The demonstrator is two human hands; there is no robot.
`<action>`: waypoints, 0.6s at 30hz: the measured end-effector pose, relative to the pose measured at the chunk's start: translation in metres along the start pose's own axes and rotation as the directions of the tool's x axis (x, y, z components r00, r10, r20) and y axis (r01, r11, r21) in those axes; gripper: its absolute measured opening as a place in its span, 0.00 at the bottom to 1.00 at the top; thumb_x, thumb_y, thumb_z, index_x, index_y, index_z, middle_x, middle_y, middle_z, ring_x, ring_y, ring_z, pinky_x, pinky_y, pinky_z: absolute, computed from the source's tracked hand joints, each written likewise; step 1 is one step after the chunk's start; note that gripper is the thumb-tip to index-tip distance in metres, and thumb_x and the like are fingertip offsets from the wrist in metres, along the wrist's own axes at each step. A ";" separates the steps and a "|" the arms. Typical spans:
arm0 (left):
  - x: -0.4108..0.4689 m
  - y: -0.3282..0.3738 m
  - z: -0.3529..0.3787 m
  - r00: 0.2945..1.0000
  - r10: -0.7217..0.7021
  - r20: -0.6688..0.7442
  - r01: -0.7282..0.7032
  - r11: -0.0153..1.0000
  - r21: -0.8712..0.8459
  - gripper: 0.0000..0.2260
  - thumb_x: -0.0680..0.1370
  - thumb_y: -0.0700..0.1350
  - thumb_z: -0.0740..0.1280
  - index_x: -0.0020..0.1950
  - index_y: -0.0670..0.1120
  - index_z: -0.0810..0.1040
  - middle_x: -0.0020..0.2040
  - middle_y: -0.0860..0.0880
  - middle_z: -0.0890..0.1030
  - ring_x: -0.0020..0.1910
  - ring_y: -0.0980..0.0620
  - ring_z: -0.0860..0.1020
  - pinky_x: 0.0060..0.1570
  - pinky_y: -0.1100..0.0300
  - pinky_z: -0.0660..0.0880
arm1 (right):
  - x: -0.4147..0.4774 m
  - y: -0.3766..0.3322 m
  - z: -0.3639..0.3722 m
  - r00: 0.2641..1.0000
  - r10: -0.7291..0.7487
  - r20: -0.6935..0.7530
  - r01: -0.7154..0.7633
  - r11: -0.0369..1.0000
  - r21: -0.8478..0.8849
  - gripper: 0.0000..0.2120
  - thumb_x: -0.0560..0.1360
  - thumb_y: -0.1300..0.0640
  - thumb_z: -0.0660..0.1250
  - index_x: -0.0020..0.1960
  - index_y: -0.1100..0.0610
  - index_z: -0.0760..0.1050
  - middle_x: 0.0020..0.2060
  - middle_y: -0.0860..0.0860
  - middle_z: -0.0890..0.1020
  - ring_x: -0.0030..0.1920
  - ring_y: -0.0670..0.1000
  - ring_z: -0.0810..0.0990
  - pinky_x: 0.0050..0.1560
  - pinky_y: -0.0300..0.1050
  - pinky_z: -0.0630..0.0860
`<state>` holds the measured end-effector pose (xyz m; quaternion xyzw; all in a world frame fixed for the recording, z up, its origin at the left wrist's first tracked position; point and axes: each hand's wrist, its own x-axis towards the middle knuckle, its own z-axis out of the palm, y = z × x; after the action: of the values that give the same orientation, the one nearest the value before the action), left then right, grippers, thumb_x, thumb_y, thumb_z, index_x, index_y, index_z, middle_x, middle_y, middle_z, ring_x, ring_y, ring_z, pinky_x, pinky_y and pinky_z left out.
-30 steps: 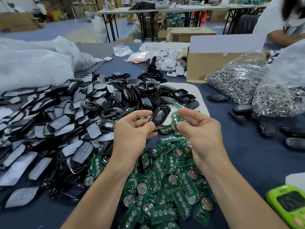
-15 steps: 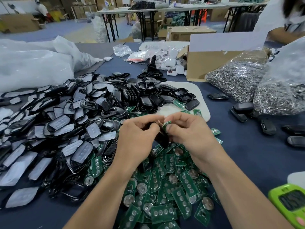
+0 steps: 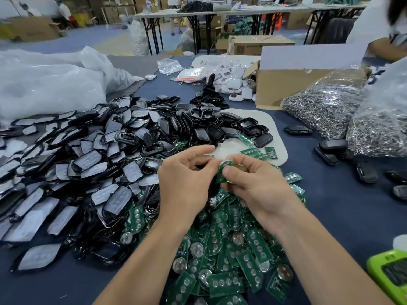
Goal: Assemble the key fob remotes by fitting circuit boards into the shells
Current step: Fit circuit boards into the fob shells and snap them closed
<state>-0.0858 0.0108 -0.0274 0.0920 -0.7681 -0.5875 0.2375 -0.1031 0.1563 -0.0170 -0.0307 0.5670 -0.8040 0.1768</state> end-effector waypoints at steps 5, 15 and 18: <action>-0.001 0.003 0.001 0.984 -0.085 0.156 0.112 0.978 -0.174 0.06 0.80 0.48 0.73 0.52 0.57 0.89 0.48 0.56 0.89 0.45 0.55 0.87 0.45 0.58 0.84 | 0.003 -0.001 -0.003 0.961 -0.115 -0.253 0.098 0.992 -0.079 0.11 0.72 0.71 0.75 0.40 0.56 0.84 0.35 0.51 0.86 0.37 0.49 0.84 0.43 0.43 0.83; -0.002 0.003 0.001 0.966 -0.137 0.220 0.133 0.991 0.035 0.15 0.73 0.38 0.77 0.45 0.61 0.87 0.41 0.55 0.88 0.34 0.55 0.86 0.40 0.58 0.84 | 0.008 -0.004 -0.016 0.884 -0.218 -0.414 0.198 0.976 -0.092 0.09 0.73 0.68 0.76 0.44 0.55 0.83 0.37 0.49 0.84 0.38 0.45 0.81 0.45 0.38 0.80; 0.000 0.002 0.001 0.974 -0.149 0.169 0.152 0.988 -0.006 0.14 0.74 0.38 0.77 0.45 0.60 0.87 0.39 0.53 0.88 0.37 0.53 0.87 0.41 0.57 0.85 | 0.006 -0.006 -0.019 0.905 -0.334 -0.264 0.219 0.897 -0.383 0.10 0.73 0.66 0.75 0.40 0.51 0.83 0.34 0.46 0.77 0.34 0.45 0.72 0.36 0.33 0.71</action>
<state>-0.0855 0.0119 -0.0261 0.0980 -0.7706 -0.6166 0.1277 -0.1153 0.1728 -0.0193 -0.0107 0.7095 -0.7032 -0.0441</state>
